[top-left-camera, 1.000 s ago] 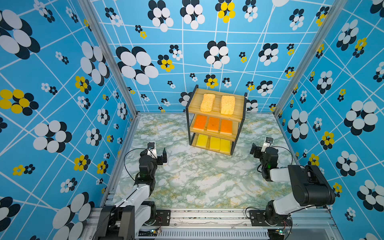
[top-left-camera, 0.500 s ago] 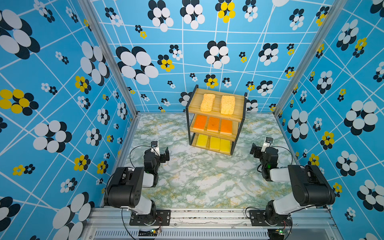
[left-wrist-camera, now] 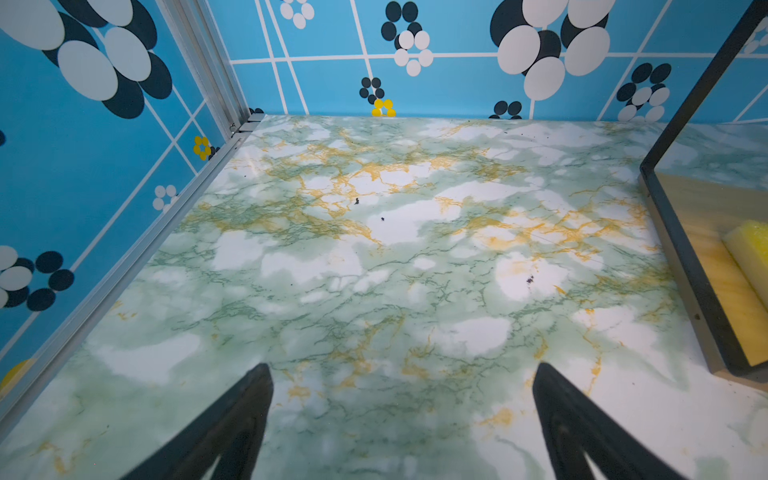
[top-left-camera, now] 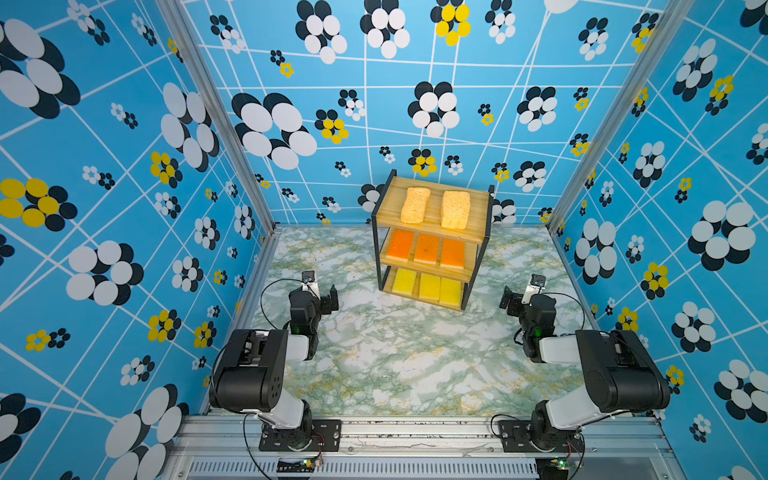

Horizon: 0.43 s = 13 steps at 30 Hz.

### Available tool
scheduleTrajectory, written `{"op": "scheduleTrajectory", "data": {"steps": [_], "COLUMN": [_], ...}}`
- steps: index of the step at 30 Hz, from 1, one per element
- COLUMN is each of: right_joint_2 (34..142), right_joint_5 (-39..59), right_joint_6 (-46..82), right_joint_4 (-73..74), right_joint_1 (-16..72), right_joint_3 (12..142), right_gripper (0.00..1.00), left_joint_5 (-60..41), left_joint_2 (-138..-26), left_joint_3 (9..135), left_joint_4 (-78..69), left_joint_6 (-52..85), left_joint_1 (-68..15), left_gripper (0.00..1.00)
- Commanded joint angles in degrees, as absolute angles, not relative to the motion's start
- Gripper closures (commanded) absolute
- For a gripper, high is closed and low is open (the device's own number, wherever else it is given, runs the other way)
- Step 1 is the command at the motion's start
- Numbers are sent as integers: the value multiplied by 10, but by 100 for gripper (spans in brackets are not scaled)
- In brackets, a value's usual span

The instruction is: Place and organize the cleaning sponges onto the shelf

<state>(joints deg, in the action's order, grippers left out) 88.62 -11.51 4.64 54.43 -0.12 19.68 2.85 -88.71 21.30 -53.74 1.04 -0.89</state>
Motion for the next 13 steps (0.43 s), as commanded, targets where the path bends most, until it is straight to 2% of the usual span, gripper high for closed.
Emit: {"op": "scheduleTrajectory", "data": {"steps": [1,13], "right_joint_2": [885,885], "right_joint_5": [-121,-122], "right_joint_6": [39,38], "right_joint_4": [540,540], "right_joint_1": [2,2], "right_joint_3": [208,208], "right_gripper": [1,1], "left_joint_5": [43,42], "left_joint_2": [-883,-883], "left_joint_3": [214,218], "left_joint_4": [-526,-522], "left_joint_6": [11,9], "left_joint_1": [-16,-17], "left_gripper": [1,1]}}
